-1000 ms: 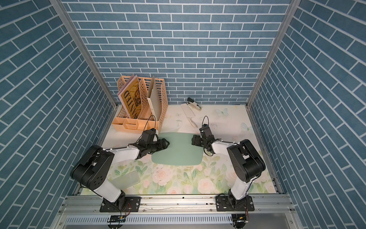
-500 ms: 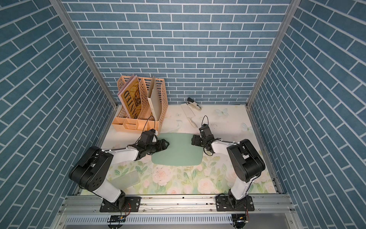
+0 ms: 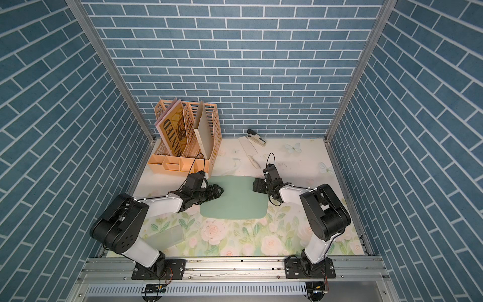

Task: Align the knife with the edge of the cutting board
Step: Adjust the distractor at the corner of the board.

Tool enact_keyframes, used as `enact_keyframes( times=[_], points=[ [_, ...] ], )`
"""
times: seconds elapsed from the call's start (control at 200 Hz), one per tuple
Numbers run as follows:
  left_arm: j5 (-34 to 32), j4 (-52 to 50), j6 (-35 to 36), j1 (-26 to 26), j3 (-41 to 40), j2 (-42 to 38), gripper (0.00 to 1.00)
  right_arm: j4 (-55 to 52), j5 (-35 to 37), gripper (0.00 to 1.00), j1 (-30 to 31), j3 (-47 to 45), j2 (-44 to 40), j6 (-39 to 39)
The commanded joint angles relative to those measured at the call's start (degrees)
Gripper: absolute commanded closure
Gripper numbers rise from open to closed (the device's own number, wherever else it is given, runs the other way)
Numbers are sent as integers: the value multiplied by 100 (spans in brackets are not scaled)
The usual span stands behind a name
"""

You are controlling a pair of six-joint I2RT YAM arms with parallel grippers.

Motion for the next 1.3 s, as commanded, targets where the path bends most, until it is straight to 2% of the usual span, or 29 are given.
enact_keyframes(
  times=[0.0,0.66,1.295],
  points=[
    [441,-559,-152,-188,-190,153,17,-568,-588,14,193,-244,40,398],
    [478,-488,-264,-347,105,464,17,-774,-592,14,32,234,326,214],
    [451,-487,-290,-408,-123,303,17,-831,-728,14,-38,479,555,170]
  ],
)
